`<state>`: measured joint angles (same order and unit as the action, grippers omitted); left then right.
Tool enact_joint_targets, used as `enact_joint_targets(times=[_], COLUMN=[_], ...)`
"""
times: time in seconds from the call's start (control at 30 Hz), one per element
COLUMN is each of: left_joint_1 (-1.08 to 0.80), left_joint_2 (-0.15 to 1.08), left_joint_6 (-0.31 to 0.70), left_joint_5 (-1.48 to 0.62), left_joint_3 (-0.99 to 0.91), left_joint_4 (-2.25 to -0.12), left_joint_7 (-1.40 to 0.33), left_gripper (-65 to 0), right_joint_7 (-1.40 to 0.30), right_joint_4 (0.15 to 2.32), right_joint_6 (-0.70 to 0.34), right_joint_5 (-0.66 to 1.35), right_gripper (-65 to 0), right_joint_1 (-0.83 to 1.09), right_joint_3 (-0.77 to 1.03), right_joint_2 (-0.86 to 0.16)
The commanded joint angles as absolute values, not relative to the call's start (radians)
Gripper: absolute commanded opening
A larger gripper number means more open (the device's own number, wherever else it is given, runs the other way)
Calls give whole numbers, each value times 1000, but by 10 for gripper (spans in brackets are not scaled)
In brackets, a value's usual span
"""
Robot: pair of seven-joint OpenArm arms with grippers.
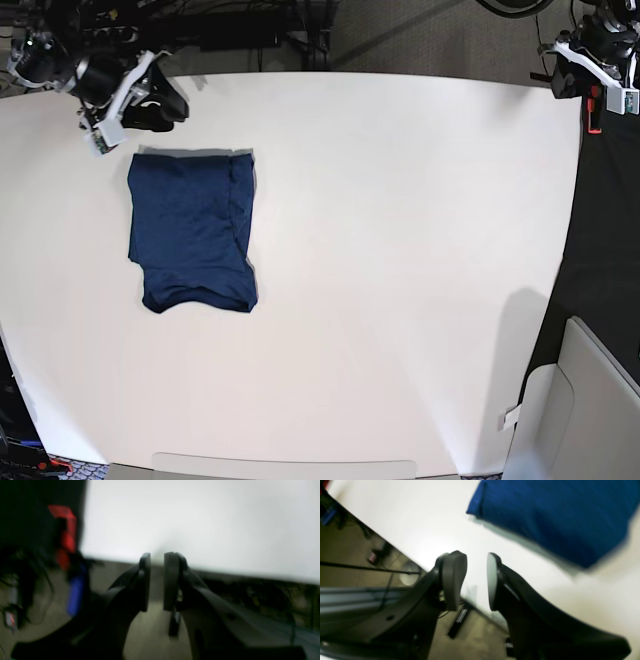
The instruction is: Fold the T-shirt properly
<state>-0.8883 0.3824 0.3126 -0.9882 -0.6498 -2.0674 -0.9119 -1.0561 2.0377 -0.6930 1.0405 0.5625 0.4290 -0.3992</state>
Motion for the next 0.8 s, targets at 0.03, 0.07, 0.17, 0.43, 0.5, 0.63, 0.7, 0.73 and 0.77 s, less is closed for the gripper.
enact_joint_targets(times=[0.03, 0.07, 0.17, 0.43, 0.5, 0.63, 0.7, 0.73, 0.77], left_joint_1=[-957, -986, -1046, -1125, -1092, -969, -905, -877, -851], left_joint_2=[390, 386, 332, 260, 260, 255, 255, 255, 255], left_joint_6=[314, 314, 314, 314, 314, 314, 314, 314, 314], left_joint_5=[-1024, -1032, -1029, -977, -894, -762, -723, -711, -700], left_joint_3=[-656, -654, -659, -567, -510, -432, -390, -380, -374], left_joint_4=[-2080, -2080, -2078, -1982, -1916, -1747, -1655, -1621, -1586], left_joint_7=[-895, -895, -895, -897, -894, -894, -886, -886, -885], left_gripper=[-574, -574, -574, -574, -574, -574, -574, -574, -574], right_joint_7=[-1043, -1043, -1043, -1043, -1041, -1038, -1035, -1024, -1000], right_joint_4=[2054, 2054, 2054, 2006, 1962, 1797, 1695, 1655, 1612], right_joint_6=[-698, -698, -698, -698, -698, -698, -698, -698, -698], right_joint_5=[1125, 1152, 1171, 736, 558, 306, 226, 203, 182], right_gripper=[-465, -465, -465, -465, -465, -465, -465, -465, -465], right_joint_1=[664, 717, 868, 1041, 995, 854, 779, 745, 717], right_joint_3=[510, 556, 671, 728, 685, 576, 522, 499, 475], right_joint_2=[-440, -447, -446, -285, -245, -203, -202, -200, -200])
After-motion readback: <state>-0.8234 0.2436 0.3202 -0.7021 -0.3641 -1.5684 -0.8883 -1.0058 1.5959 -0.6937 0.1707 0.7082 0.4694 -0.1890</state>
